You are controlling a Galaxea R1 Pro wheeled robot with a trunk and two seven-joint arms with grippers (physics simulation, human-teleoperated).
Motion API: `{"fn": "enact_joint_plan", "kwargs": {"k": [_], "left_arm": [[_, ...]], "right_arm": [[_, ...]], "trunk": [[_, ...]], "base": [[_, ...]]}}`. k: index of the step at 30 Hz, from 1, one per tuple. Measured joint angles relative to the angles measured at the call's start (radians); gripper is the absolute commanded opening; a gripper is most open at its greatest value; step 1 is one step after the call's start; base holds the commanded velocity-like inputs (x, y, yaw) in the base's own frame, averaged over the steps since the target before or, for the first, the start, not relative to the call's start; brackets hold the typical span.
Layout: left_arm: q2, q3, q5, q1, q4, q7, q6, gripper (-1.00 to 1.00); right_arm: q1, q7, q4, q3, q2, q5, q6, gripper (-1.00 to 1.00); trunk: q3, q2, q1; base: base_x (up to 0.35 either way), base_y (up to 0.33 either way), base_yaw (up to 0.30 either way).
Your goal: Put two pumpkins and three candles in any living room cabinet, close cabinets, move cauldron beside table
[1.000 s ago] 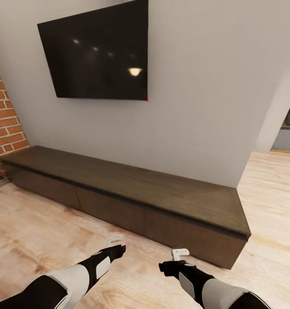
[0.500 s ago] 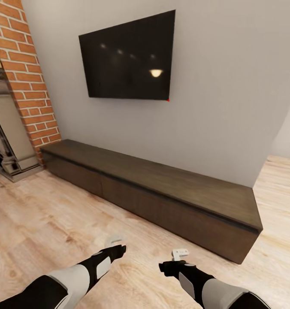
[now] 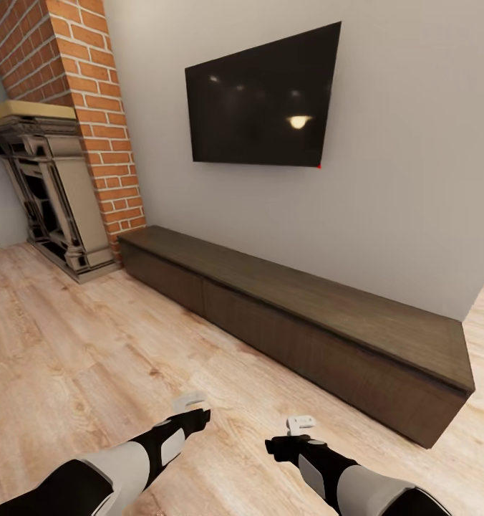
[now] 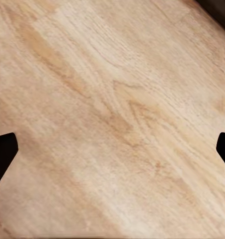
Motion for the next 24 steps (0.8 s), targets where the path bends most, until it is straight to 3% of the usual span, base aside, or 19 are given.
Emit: {"fn": "enact_joint_plan", "kwargs": {"k": [13, 24], "left_arm": [[-0.003, 0.0, 0.0, 0.0, 0.0, 0.0, 0.0, 1.0], [-0.01, 0.0, 0.0, 0.001, 0.001, 0.0, 0.0, 1.0]], "right_arm": [[0.0, 0.0, 0.0, 0.004, 0.0, 0.0, 0.0, 1.0], [0.0, -0.001, 0.0, 0.041, 0.0, 0.0, -0.001, 1.0]], "trunk": [[0.0, 0.0, 0.0], [0.009, 0.0, 0.0]], "base": [[-0.002, 0.0, 0.292], [0.0, 0.0, 0.246]]}}
